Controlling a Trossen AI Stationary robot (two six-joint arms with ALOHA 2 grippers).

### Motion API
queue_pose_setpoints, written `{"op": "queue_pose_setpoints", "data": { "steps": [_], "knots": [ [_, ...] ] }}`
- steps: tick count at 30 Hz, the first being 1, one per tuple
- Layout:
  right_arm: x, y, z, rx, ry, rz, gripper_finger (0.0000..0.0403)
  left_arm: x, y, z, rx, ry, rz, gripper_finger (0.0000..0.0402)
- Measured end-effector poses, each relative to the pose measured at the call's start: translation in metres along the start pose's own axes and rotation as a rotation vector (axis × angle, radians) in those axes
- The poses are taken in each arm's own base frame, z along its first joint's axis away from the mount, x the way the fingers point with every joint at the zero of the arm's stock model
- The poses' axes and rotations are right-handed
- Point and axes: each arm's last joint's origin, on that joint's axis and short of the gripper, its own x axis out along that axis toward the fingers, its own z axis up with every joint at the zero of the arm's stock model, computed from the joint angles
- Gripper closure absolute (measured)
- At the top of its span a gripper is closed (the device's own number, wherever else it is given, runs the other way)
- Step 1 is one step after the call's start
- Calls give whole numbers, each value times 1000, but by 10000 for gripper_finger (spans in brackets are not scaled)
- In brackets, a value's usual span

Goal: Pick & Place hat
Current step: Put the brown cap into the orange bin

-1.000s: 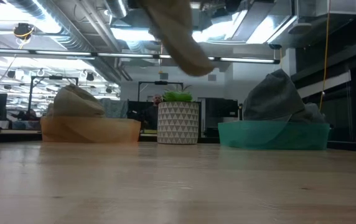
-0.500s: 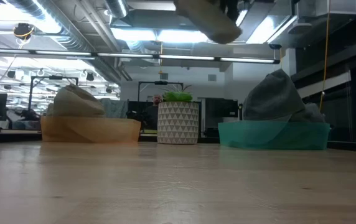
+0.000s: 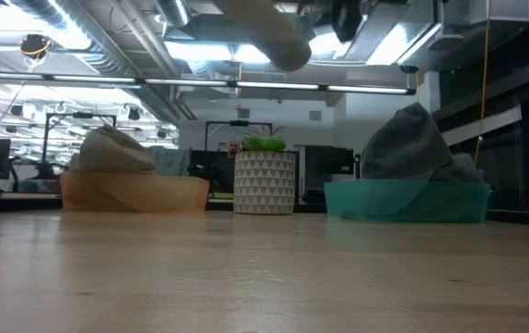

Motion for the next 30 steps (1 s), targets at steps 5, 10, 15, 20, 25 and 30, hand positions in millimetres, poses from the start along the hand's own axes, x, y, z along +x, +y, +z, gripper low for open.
{"op": "queue_pose_setpoints", "data": {
  "steps": [5,10,15,20,25,30],
  "knots": [
    [1,5,19,-57,-212,48,400,4,-5,-5,68,19,-18,382],
    [13,-2,19,-49,-289,-12,400,9,-13,-3,146,-15,-66,382],
    [30,-11,11,-8,-286,-8,401,15,-15,1,188,-47,-89,382],
    [40,-20,-9,17,-112,-44,400,15,-15,0,186,-46,-88,382],
    [36,-31,-38,45,176,-208,399,10,-17,-1,192,-55,-97,382],
    [26,-33,-44,71,277,-272,399,9,-16,-1,183,-50,-86,382]
  ]
}}
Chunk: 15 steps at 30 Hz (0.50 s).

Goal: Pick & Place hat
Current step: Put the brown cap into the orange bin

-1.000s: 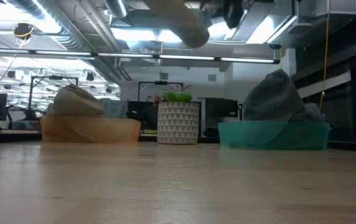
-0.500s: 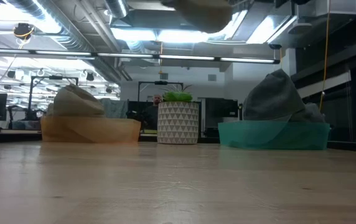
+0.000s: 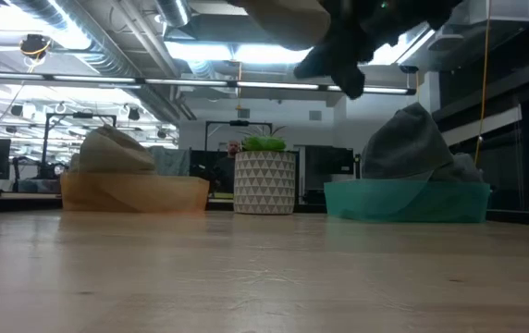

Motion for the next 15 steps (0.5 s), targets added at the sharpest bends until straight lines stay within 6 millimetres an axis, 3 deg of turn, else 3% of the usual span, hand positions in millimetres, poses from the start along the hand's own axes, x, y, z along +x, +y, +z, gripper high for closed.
{"op": "queue_pose_setpoints", "data": {
  "steps": [8,15],
  "knots": [
    [-46,5,10,-1,-60,-27,399,-8,16,-7,-53,48,176,382],
    [-83,4,11,30,-95,-95,399,-33,15,-9,76,27,235,382]
  ]
}}
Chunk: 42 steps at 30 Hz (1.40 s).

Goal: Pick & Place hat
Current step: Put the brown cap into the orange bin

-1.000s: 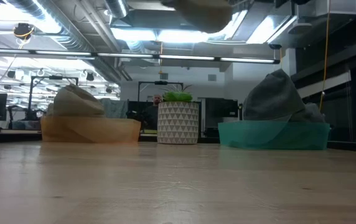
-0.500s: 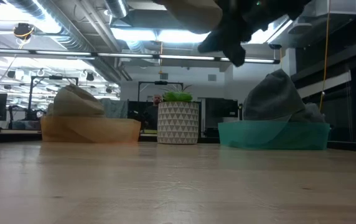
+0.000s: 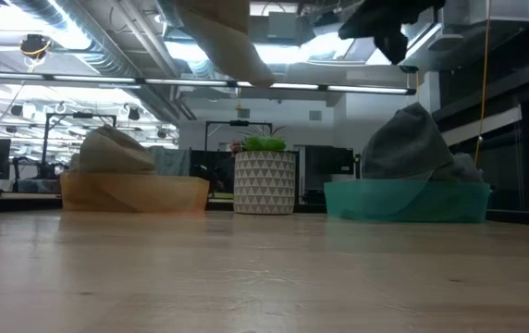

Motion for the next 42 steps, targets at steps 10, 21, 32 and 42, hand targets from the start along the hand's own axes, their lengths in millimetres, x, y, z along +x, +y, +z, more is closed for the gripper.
{"op": "queue_pose_setpoints", "data": {
  "steps": [10,21,32,42],
  "knots": [
    [-24,-1,4,-7,-56,-10,399,-44,6,-12,40,-95,259,386],
    [-26,-2,3,-3,-46,-22,399,-59,9,-12,197,-188,502,385],
    [-26,-2,2,-5,-41,-24,399,-60,31,-4,186,-152,580,385],
    [-26,-5,-4,-7,22,-48,398,-49,64,3,218,-4,699,385]
  ]
}}
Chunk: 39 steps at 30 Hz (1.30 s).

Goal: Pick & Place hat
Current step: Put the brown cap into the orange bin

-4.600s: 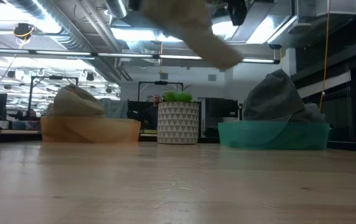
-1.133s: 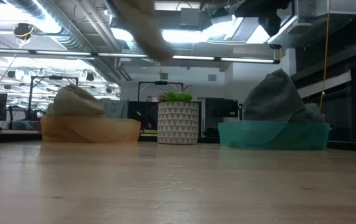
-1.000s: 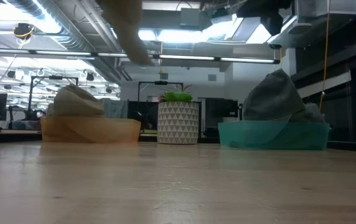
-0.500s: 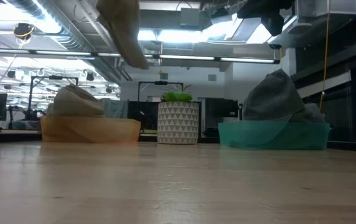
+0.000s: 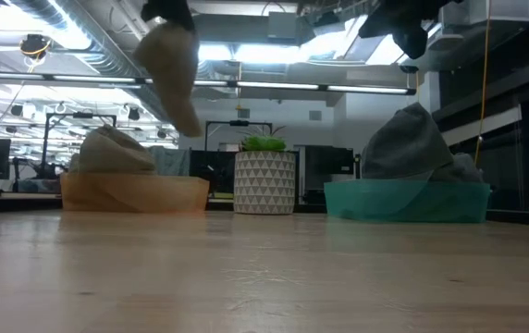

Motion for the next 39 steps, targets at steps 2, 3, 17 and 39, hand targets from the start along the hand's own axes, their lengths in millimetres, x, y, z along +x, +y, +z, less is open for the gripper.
{"op": "queue_pose_setpoints", "data": {
  "steps": [2,3,17,39],
  "knots": [
    [0,0,0,0,0,0,398,9,4,1,47,28,16,385],
    [0,0,0,0,0,0,398,13,6,2,68,47,23,385],
    [0,0,0,46,0,0,398,61,41,0,232,256,71,384],
    [0,0,0,47,0,0,398,62,74,-10,-23,343,145,384]
  ]
}}
